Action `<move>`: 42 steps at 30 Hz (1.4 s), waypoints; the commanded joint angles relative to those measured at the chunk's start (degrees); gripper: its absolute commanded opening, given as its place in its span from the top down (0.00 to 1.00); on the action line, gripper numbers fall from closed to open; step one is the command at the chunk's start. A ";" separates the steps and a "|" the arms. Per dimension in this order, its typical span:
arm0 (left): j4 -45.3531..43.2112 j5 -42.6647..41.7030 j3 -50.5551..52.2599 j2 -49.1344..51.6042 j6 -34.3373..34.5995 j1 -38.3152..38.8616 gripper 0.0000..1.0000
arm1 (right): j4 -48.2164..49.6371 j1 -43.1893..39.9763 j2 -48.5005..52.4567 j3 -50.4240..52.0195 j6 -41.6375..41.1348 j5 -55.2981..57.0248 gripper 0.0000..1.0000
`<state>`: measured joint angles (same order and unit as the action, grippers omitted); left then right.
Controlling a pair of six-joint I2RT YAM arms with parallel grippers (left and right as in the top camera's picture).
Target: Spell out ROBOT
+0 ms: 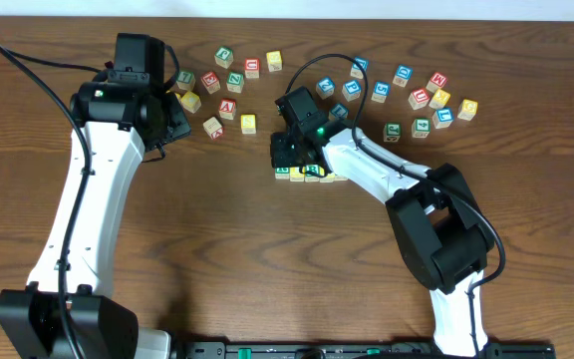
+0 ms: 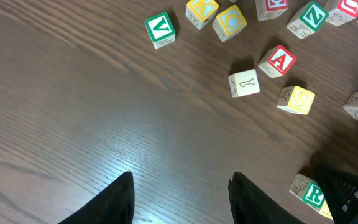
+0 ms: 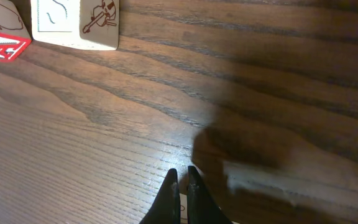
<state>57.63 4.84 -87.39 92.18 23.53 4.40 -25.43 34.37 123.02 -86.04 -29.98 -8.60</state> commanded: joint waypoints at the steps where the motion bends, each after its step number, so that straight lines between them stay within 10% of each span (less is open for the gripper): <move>1: 0.04 0.15 0.28 0.33 -0.39 0.07 0.51 | -0.11 0.35 0.87 -0.42 -0.87 -0.55 0.99; 42: 0.04 0.17 0.28 0.33 -0.39 0.07 0.51 | -2.32 -3.19 -1.66 -4.13 1.62 -1.03 0.98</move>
<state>57.63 4.82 -87.39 92.18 23.53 4.40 -26.30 33.56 123.02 -86.98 -29.89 -9.45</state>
